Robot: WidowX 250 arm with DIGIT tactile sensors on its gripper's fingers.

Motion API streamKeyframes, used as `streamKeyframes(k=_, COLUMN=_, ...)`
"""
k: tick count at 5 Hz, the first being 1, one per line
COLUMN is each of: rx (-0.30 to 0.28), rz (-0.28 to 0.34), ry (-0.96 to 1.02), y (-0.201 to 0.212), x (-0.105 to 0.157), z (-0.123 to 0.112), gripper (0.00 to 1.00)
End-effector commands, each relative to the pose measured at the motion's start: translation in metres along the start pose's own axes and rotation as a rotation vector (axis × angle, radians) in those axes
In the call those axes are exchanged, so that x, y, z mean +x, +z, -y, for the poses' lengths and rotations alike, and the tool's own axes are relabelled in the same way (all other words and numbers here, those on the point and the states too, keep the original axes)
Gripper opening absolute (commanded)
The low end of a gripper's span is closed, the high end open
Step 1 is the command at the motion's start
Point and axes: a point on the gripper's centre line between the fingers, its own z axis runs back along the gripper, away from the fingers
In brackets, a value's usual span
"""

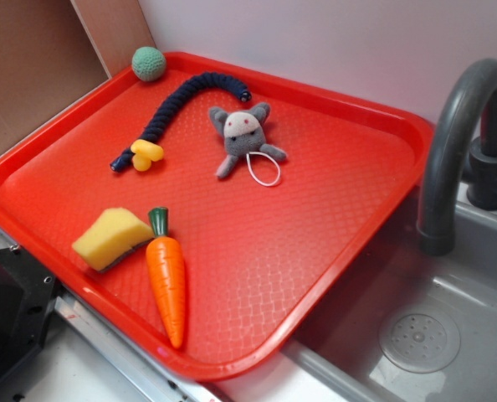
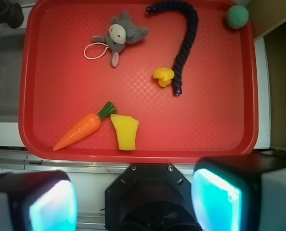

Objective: Grab the carrot.

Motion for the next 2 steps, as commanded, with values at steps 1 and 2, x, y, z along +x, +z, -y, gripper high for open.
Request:
streamKeyframes(k=1, rx=0.000, rz=0.000, ry=0.000, y=0.000, x=0.000, z=0.000, gripper=1.00)
streamKeyframes(k=2, rx=0.023, rz=0.047, ry=0.212, y=-0.008, x=-0.002, z=0.022, gripper=1.00)
